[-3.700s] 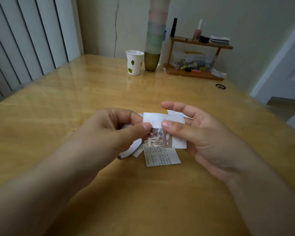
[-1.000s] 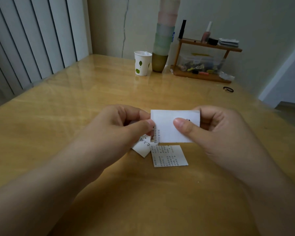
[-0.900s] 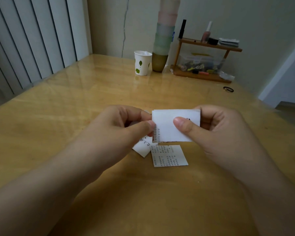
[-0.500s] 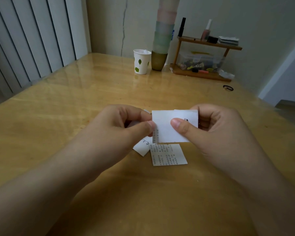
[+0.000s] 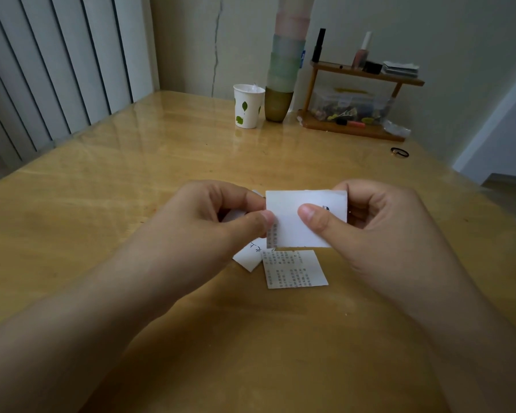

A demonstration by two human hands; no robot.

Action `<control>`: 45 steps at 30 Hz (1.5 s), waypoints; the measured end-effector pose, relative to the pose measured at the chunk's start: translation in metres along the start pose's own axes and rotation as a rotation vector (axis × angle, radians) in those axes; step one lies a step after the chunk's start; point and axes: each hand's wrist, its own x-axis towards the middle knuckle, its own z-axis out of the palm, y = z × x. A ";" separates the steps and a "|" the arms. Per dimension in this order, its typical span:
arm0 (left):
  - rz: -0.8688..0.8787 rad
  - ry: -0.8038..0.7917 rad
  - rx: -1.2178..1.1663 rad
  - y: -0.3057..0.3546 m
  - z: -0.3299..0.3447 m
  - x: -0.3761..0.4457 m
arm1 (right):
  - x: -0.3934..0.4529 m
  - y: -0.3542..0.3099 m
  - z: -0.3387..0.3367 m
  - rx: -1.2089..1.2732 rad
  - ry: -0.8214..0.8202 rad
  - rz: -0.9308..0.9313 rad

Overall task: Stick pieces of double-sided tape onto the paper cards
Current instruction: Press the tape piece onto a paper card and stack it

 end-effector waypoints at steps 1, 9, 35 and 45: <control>0.000 0.007 0.003 0.000 0.000 0.000 | 0.000 0.000 0.000 -0.002 0.002 -0.004; 0.010 0.007 0.019 0.001 0.001 0.000 | 0.000 0.001 0.000 -0.004 0.011 -0.014; 0.027 0.059 0.022 -0.003 -0.002 0.002 | 0.004 0.000 0.000 0.104 0.118 -0.022; 0.029 0.058 0.006 -0.004 -0.003 0.002 | 0.003 -0.002 0.001 0.123 0.142 -0.002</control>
